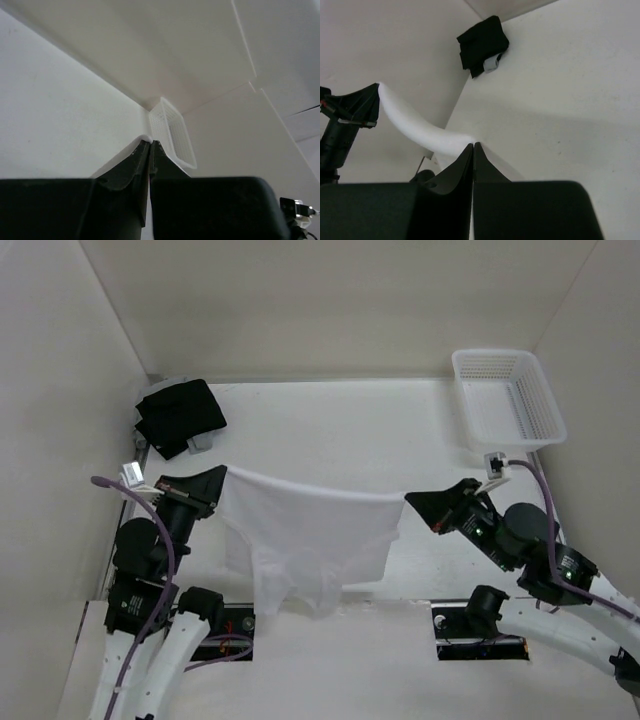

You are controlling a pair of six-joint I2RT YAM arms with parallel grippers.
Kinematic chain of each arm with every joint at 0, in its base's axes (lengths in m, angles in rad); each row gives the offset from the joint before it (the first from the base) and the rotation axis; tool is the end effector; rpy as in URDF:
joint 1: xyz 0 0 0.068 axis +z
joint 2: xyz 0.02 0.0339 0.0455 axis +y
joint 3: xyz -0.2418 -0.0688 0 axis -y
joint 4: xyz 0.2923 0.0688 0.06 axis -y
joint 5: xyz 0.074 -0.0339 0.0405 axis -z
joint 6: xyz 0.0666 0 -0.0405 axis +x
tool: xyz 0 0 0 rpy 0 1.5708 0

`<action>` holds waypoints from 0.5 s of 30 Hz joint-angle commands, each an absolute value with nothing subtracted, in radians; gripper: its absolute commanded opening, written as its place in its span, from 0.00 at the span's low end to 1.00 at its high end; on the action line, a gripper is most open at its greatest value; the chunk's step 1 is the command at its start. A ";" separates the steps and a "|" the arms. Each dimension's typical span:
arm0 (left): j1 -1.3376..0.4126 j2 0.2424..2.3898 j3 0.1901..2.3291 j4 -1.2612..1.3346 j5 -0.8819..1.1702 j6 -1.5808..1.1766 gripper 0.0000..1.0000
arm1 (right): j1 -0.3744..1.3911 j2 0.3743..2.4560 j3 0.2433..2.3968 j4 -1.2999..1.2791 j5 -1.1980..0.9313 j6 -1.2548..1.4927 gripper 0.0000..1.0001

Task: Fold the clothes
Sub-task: Fold the tank top

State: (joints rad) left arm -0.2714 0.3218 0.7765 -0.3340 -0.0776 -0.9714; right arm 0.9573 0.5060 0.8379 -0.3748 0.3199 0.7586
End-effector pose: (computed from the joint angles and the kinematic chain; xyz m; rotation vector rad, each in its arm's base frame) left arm 0.1615 -0.0396 0.3892 -0.5845 1.4067 -0.9519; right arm 0.1336 0.1534 0.3768 0.0928 1.7169 1.0522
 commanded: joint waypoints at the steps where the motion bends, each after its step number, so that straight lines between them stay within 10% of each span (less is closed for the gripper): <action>1: -0.280 0.376 0.744 -0.445 -0.094 -0.960 0.00 | 1.005 0.573 0.864 -0.522 0.457 0.740 0.02; 15: -0.159 1.274 0.744 0.204 -0.121 -0.957 0.00 | 0.380 1.475 0.978 0.087 -0.090 0.676 0.01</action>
State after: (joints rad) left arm -0.1799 1.1412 0.6392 -0.0357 -0.0982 -0.9607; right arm 0.4286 1.3556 0.8593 -0.0956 0.0265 0.6880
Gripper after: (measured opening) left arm 0.010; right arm 0.020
